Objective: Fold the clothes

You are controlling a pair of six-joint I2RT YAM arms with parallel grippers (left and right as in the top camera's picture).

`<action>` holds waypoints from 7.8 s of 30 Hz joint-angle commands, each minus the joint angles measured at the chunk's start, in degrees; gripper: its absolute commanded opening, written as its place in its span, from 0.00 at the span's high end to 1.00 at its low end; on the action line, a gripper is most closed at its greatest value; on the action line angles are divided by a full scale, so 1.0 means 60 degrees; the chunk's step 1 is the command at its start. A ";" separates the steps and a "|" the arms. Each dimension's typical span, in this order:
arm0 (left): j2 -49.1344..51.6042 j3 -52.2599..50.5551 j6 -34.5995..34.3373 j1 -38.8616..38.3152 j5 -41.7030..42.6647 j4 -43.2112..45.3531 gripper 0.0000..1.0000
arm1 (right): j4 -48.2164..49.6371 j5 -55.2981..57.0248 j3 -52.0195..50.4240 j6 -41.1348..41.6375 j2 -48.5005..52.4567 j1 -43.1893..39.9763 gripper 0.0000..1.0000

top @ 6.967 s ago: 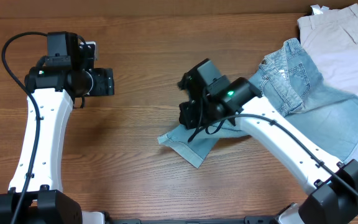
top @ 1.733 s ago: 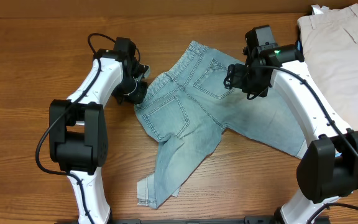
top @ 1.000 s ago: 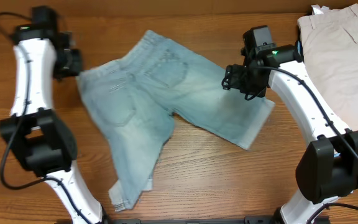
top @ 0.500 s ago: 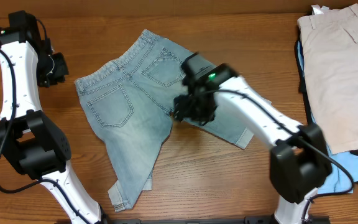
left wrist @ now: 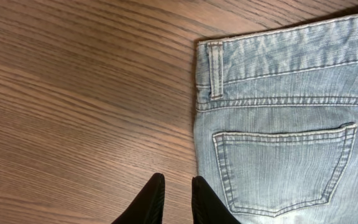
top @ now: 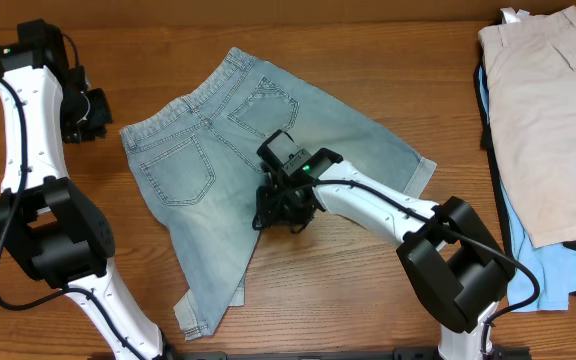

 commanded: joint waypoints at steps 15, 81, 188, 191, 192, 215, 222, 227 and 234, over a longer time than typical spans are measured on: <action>0.0080 0.0179 -0.0098 -0.0124 0.0120 -0.0040 0.82 | -0.0608 0.0674 0.1282 -0.0849 -0.0015 -0.0357 0.96; 0.0084 0.0175 -0.0098 -0.0149 0.0543 0.0219 0.76 | -0.0025 0.0408 0.0528 -0.0718 0.0747 0.0229 0.65; 0.2000 -0.2415 -0.0743 -0.4335 -0.1377 0.2794 0.95 | -0.0925 0.1373 -0.1559 -0.3909 -0.0525 -0.3162 0.37; 0.2000 -0.2415 -0.0743 -0.4335 -0.1377 0.2794 0.95 | -0.1169 0.1384 -0.1555 -0.3916 -0.0525 -0.2976 0.37; 0.2000 -0.2415 -0.0747 -0.4335 -0.1377 0.2794 0.94 | -0.1235 0.1377 -0.1555 -0.3916 -0.0525 -0.2936 0.37; 0.2000 -0.2415 -0.0780 -0.4335 -0.1198 0.2805 0.93 | -0.2262 -0.1016 -0.0579 -0.3814 -0.2178 -0.1810 0.96; 0.2000 -0.2415 -0.0780 -0.4335 -0.1195 0.2830 0.92 | -0.2543 0.1705 -0.0583 -0.2699 -0.2055 -0.0415 0.96; 0.2000 -0.2415 -0.0780 -0.4335 -0.1195 0.2827 0.91 | -0.3450 0.5027 -0.0583 -0.2324 -0.2058 -0.1311 0.96; 0.2000 -0.2415 -0.0780 -0.4335 -0.1198 0.2834 0.92 | -0.3337 0.5464 -0.0554 -0.2805 -0.2058 -0.3840 0.96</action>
